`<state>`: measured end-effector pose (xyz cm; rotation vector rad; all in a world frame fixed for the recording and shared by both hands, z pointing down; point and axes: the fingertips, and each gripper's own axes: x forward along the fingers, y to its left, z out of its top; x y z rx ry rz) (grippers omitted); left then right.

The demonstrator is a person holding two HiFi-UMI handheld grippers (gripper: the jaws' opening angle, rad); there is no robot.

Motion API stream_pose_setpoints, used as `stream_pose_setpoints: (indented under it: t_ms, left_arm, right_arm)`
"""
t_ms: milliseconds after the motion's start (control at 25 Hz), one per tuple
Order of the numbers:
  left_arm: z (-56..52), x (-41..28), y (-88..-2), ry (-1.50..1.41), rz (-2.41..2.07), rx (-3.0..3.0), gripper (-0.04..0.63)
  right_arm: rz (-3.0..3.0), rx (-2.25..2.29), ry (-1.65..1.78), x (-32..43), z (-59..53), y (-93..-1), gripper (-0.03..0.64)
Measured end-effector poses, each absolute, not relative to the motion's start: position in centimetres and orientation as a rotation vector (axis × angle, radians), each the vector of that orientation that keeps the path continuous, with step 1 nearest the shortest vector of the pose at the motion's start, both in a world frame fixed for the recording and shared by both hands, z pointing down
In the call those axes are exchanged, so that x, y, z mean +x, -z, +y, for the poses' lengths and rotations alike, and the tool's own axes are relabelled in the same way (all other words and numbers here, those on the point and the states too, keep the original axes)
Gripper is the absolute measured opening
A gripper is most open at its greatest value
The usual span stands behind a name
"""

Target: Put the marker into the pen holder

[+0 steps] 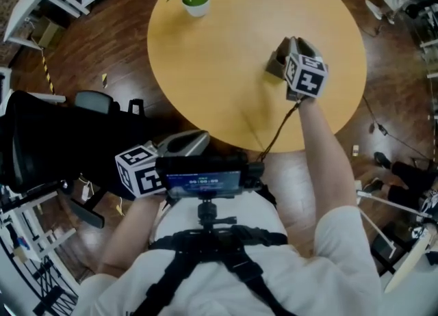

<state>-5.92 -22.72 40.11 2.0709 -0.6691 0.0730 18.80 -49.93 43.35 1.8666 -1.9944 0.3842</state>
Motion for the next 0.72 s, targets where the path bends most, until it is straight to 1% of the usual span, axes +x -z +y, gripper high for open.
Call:
stream_pose_setpoints:
  t_ms: [280, 440, 480, 520, 720]
  left_arm:
    - [-22.8, -5.8, -40.0, -0.067, -0.665, 2.07, -0.002]
    - [-22.7, -5.6, -40.0, -0.074, -0.644, 2.077, -0.002]
    - [-22.7, -5.5, -40.0, -0.076, -0.639, 2.079, -0.002]
    - [-22.7, -5.4, -39.9, -0.076, -0.634, 2.082, -0.002]
    - [-22.9, -5.0, -39.5, -0.078, -0.602, 2.1, -0.002]
  right_arm:
    - [-1.944, 1.774, -0.508, 18.1, -47.7, -48.2, 0.069]
    - [-1.935, 1.771, -0.516, 18.3, -47.2, -48.3, 0.074]
    - [-1.93, 1.775, -0.517, 18.5, -47.2, -48.1, 0.102]
    - [-1.926, 1.782, -0.519, 18.7, -47.1, -47.9, 0.107]
    - [-1.918, 1.813, -0.522, 19.4, -46.3, -47.0, 0.107]
